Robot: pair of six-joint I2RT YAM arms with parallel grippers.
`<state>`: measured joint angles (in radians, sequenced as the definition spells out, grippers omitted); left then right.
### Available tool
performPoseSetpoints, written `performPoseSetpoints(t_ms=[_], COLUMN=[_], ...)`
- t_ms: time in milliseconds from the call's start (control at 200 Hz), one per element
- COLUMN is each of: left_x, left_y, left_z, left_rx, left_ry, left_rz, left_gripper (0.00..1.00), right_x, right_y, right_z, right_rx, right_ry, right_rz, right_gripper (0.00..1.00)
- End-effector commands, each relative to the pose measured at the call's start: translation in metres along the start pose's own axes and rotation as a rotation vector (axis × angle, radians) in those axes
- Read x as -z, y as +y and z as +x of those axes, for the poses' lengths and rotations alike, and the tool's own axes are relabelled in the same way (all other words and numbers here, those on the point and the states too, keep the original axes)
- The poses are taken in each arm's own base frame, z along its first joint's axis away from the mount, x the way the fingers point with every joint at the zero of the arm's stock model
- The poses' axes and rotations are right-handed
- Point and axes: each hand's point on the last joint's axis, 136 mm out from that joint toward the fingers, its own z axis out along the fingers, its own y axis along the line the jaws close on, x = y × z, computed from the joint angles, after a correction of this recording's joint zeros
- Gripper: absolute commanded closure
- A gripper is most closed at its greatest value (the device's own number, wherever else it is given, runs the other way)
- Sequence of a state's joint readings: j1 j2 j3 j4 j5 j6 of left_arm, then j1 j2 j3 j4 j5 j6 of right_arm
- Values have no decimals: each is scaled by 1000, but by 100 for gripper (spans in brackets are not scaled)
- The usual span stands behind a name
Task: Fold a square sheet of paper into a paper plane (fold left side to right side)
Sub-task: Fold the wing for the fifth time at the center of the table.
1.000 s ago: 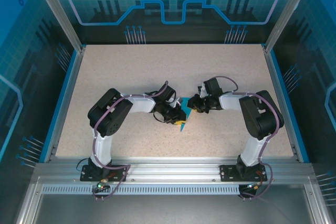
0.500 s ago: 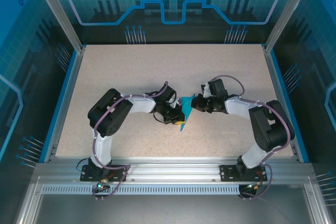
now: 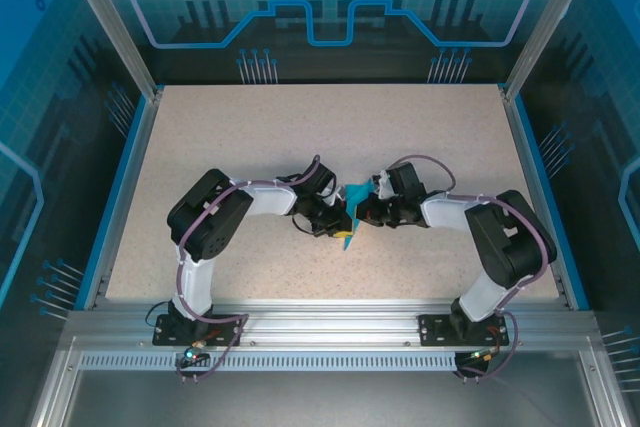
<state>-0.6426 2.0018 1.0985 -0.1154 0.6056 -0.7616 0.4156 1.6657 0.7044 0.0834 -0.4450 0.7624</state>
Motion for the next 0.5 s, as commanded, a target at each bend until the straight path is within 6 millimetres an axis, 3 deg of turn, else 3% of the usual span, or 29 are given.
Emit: performPoseSetpoints(t_ms=[0,495], left_x=[-12,-12], left_y=[56,58], left_z=[21,23], left_rx=[128,134], left_ry=[41,47], left_rz=[-197,-204], left_gripper=[100,100], right_x=[-8,-20], right_y=[4,-23], right_z=[-2,0], right_rx=[16,47], right_ry=[12,60], right_rz=[-3,119], right_gripper=[94,95])
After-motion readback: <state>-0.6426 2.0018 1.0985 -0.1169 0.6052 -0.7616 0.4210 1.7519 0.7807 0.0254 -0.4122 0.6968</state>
